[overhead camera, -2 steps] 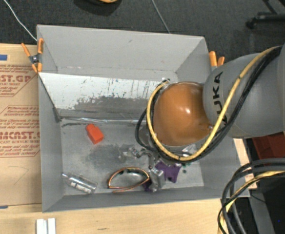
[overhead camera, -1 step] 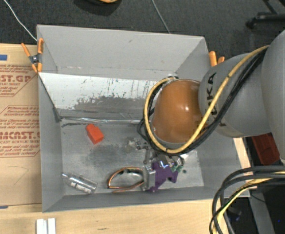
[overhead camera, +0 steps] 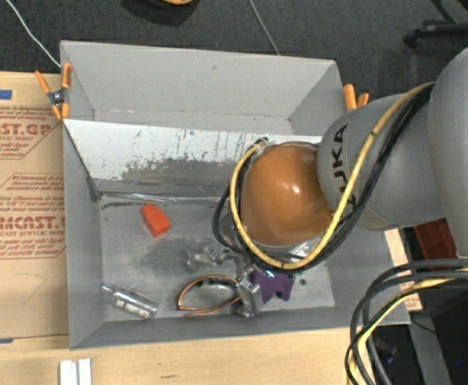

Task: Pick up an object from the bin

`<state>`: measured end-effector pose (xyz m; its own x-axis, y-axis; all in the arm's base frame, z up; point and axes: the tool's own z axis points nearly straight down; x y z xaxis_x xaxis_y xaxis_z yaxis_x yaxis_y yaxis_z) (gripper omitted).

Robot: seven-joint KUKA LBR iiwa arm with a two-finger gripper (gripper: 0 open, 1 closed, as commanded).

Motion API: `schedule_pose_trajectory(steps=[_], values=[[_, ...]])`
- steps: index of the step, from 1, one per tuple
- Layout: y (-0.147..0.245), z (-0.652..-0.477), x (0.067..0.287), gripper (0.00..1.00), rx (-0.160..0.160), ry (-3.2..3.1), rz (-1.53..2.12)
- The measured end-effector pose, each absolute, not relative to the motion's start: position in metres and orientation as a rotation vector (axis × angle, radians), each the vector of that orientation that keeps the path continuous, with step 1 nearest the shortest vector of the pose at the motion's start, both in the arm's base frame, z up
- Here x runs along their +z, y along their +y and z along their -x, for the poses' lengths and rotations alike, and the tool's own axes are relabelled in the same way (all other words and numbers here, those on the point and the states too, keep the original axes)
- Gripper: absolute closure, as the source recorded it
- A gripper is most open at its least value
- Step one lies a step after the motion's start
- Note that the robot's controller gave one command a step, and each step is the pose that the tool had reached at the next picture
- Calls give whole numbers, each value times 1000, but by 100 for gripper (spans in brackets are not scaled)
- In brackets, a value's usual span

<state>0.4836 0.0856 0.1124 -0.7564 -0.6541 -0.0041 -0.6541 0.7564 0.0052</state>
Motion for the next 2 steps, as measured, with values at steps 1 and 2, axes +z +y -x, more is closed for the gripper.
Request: schedule_pose_trajectory(steps=[1,2], values=[[61,-508,72,100,12,3136,-172],[59,-510,70,100,11,3136,-182]])
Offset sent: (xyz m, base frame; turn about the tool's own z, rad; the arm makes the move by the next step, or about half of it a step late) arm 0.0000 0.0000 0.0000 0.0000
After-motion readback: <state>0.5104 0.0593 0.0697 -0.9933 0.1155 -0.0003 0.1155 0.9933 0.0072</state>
